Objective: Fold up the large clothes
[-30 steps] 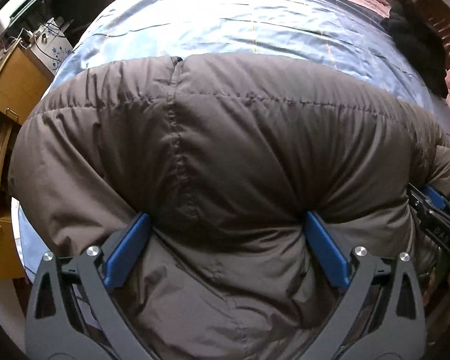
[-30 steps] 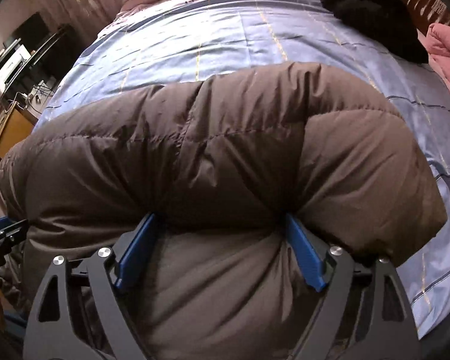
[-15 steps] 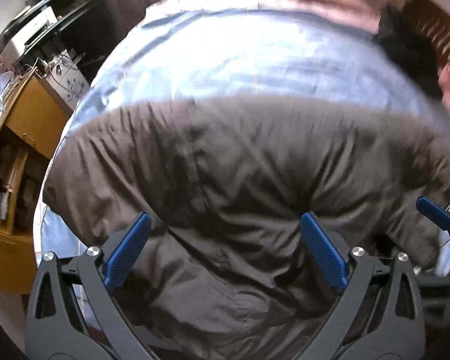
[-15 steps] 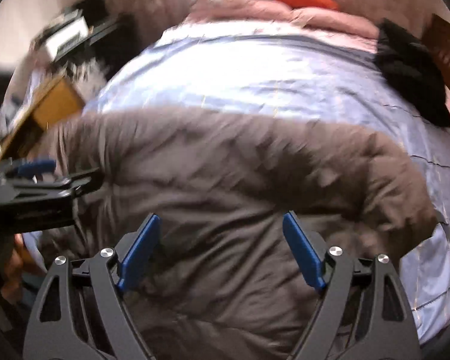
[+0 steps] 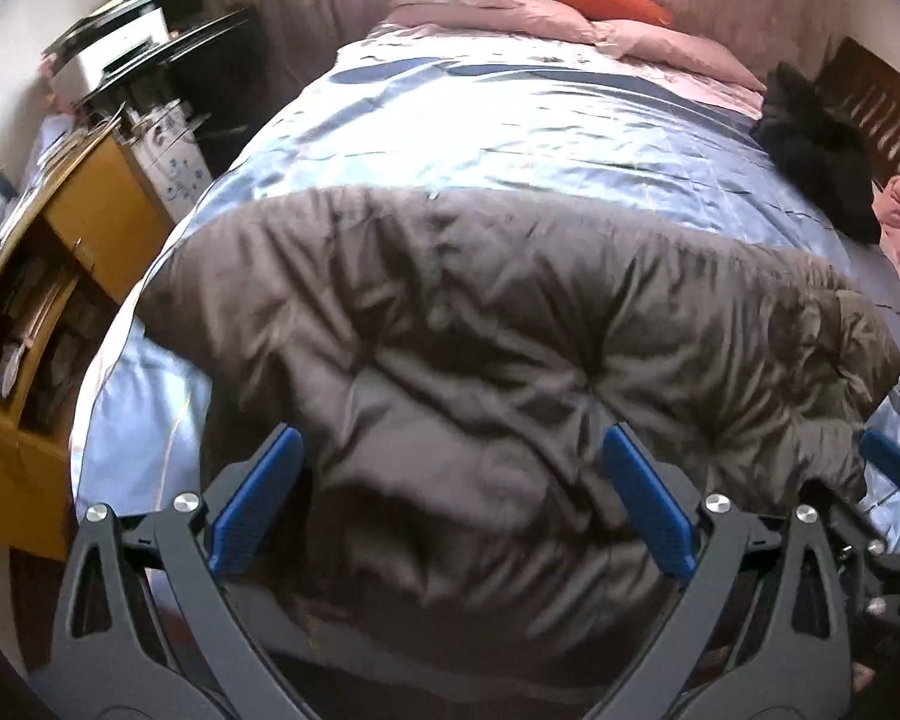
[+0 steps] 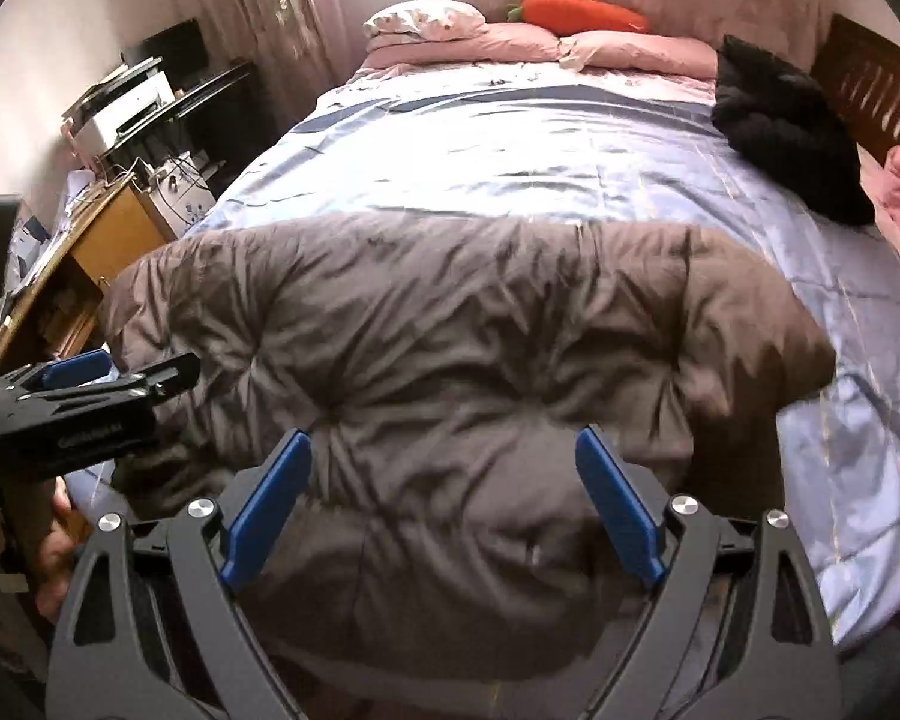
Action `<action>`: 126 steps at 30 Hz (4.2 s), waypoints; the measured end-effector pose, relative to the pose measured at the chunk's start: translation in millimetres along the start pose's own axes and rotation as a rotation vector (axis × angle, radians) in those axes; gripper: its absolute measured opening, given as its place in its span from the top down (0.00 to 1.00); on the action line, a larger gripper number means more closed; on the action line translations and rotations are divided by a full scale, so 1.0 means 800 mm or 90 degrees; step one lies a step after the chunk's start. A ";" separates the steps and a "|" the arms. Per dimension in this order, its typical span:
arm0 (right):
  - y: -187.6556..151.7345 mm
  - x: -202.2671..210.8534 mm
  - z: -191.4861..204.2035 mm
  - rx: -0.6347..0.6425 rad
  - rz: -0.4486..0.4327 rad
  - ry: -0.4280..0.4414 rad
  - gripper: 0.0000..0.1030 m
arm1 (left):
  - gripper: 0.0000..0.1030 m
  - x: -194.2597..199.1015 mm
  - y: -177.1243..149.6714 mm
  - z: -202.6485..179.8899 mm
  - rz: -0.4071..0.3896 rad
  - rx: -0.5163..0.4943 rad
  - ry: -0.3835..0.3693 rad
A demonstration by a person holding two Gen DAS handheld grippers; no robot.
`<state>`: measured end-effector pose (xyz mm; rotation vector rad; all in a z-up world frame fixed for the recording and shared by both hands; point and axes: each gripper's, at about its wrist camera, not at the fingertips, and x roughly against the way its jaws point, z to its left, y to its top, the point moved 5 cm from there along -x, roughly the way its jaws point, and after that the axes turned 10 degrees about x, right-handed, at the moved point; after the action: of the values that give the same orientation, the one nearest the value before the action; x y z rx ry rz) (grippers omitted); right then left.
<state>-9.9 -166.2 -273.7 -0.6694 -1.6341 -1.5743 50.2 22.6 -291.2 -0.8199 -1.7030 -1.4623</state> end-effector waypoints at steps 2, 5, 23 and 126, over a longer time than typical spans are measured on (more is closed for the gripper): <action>-0.019 -0.022 0.006 0.019 0.038 -0.021 0.12 | 0.02 -0.023 -0.023 0.004 0.051 0.003 0.026; -0.037 -0.059 0.009 0.048 0.088 -0.038 0.12 | 0.02 -0.052 -0.037 0.012 0.112 0.031 0.030; -0.013 -0.018 -0.032 -0.040 -0.028 -0.054 0.09 | 0.02 0.004 -0.012 -0.009 -0.027 0.016 -0.001; -0.044 0.395 0.088 -0.034 -0.270 -0.160 0.01 | 0.02 0.440 -0.104 0.008 -0.350 -0.063 -0.021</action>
<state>-231.6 -141.7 -36.6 -0.5936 -2.0259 -1.8981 -206.1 18.6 -35.5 -0.4372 -1.9926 -1.9124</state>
